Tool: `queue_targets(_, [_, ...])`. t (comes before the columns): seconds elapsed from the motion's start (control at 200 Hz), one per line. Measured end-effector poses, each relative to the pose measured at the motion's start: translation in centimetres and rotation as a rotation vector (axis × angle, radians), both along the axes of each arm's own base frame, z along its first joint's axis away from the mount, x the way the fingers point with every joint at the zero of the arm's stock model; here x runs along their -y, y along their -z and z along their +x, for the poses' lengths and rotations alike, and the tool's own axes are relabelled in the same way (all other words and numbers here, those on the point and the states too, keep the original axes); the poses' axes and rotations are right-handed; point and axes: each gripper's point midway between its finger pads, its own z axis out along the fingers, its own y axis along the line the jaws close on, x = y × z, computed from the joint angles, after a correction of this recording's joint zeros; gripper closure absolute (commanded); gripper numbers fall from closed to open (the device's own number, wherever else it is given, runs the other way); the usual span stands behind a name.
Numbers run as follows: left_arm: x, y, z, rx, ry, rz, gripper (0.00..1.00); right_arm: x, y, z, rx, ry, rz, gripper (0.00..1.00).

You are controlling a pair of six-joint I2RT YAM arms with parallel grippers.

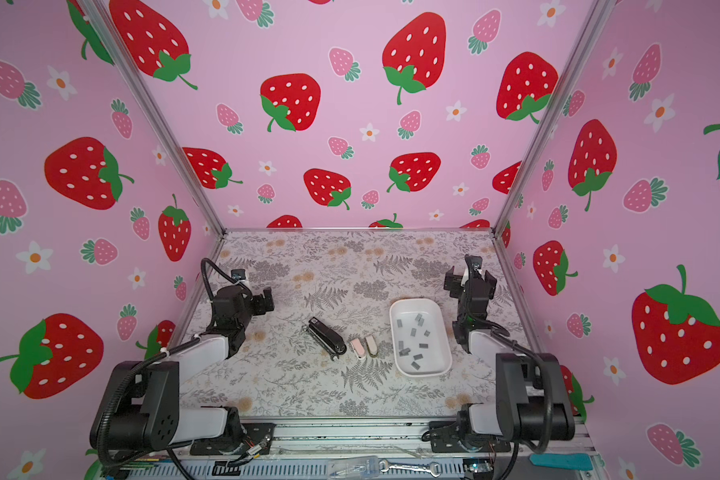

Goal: Load the staples into the stapler
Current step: 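Raise both arms and move the left gripper toward the pink-and-white staple remover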

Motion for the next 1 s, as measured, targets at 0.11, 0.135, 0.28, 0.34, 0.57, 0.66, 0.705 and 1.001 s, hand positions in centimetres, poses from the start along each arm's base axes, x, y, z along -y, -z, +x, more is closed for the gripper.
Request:
queue_targets(0.11, [1.7, -1.5, -0.3, 0.012, 0.038, 0.003, 0.01, 0.8, -3.8, -2.6, 0.043, 0.058, 0.183, 0.01])
queue_targets(0.135, [2.3, -1.9, -0.5, 0.018, 0.055, -0.007, 0.01, 0.7, -4.6, -3.1, 0.054, 0.051, 0.212, 0.01])
queue_targets(0.28, [3.9, -6.6, -2.5, 0.153, 0.116, -0.115, 0.01, -0.6, -8.1, -6.3, 0.121, -0.033, 0.375, 0.01])
queue_targets(0.34, [4.2, -8.8, -3.5, 0.207, 0.132, -0.163, 0.01, -1.3, -8.4, -7.2, 0.123, -0.079, 0.425, 0.01])
queue_targets(0.57, [3.9, -13.3, -5.9, 0.273, 0.07, -0.351, 0.01, -6.6, -6.1, -10.7, 0.063, -0.387, 0.585, 0.01])
queue_targets(0.66, [2.7, -13.2, -7.0, 0.27, -0.02, -0.421, 0.01, -7.5, -6.6, -11.8, 0.069, -0.448, 0.612, 0.01])
queue_targets(0.705, [2.5, -13.8, -7.5, 0.288, -0.023, -0.438, 0.01, -7.7, -6.8, -12.3, 0.082, -0.467, 0.618, 0.01])
queue_targets(1.001, [8.7, -18.2, -5.0, 0.211, 0.26, -0.434, 0.01, -10.5, -4.0, -12.2, 0.006, -0.628, 0.579, 0.01])
